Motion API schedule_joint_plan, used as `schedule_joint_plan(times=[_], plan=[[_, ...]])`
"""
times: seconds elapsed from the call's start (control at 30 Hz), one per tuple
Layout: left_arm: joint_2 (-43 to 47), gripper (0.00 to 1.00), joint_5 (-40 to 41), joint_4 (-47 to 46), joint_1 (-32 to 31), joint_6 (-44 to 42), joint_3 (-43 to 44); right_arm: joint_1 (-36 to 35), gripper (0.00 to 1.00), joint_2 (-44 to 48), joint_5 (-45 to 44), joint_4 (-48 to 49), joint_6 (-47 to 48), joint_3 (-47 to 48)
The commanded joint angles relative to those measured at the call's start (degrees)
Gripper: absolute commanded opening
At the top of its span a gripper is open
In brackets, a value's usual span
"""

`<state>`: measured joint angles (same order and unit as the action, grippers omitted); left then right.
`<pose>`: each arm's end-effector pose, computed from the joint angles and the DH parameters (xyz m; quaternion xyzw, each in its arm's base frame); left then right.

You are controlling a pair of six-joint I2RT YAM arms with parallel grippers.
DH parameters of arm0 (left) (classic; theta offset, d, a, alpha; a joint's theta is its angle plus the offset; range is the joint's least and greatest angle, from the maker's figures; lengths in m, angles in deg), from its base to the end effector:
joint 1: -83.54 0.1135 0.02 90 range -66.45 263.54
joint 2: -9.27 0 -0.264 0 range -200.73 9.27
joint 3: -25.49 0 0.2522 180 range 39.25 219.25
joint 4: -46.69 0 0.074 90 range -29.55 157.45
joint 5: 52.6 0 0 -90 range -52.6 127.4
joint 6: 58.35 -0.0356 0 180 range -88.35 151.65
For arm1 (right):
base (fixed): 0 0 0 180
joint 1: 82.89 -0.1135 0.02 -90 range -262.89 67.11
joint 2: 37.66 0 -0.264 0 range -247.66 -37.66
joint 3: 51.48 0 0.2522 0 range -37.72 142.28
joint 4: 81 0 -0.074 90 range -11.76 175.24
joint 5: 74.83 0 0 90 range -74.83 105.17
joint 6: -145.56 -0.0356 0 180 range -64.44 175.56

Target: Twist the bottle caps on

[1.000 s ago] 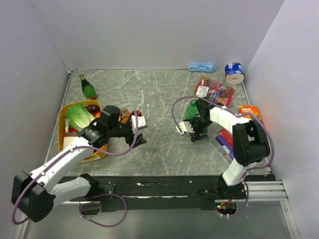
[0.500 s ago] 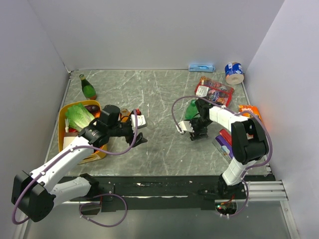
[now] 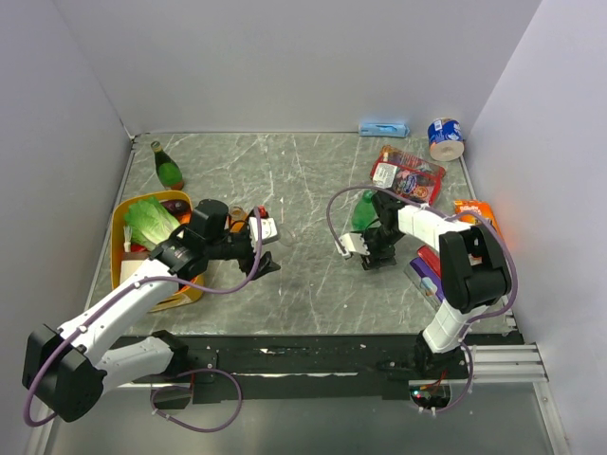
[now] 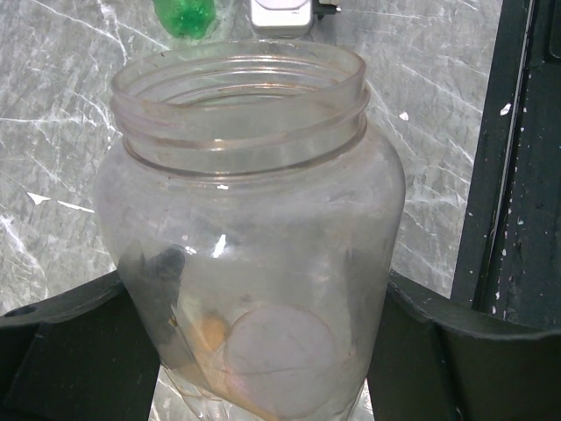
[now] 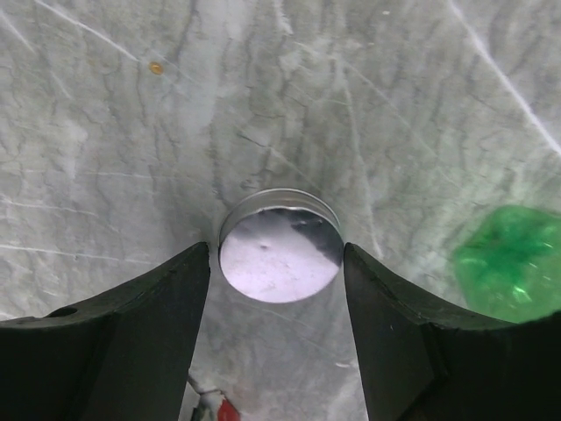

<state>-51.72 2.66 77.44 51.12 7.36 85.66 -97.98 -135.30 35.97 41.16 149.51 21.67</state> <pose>0.1851 -0.1416 0.2867 0.5238 0.6638 -0.2929 0.4462 0.2853 0.0900 0.1643 -0.8062 0.5598 0.0973 0.1652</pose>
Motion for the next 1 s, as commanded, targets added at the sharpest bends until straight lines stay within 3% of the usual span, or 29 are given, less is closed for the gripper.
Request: schedule_joint_plan(times=[0.0,0.33,0.6,0.77,0.97], plan=[[-0.27,0.01,-1.56,-2.76,0.17,0.56,0.87,-0.02,0.69,2.11,0.30,2.76,-0.17,-2.26],[-0.79,0.01,-1.73,-3.55,0.34,0.92,0.52,-0.38,0.58,3.07,1.00,2.42,-2.10,-1.04],[0.08,0.01,-3.93,-5.83,0.08,-3.30,-2.90,-2.48,0.56,16.68,10.56,-12.86,-9.48,7.65],[0.00,0.01,-7.00,-11.62,-1.67,-4.45,-6.33,-12.03,0.56,26.18,13.39,-18.06,-19.05,15.21],[-2.11,0.01,-6.13,-22.70,-5.27,-5.59,-8.97,-24.00,0.56,25.15,11.99,-17.80,-31.28,24.87]])
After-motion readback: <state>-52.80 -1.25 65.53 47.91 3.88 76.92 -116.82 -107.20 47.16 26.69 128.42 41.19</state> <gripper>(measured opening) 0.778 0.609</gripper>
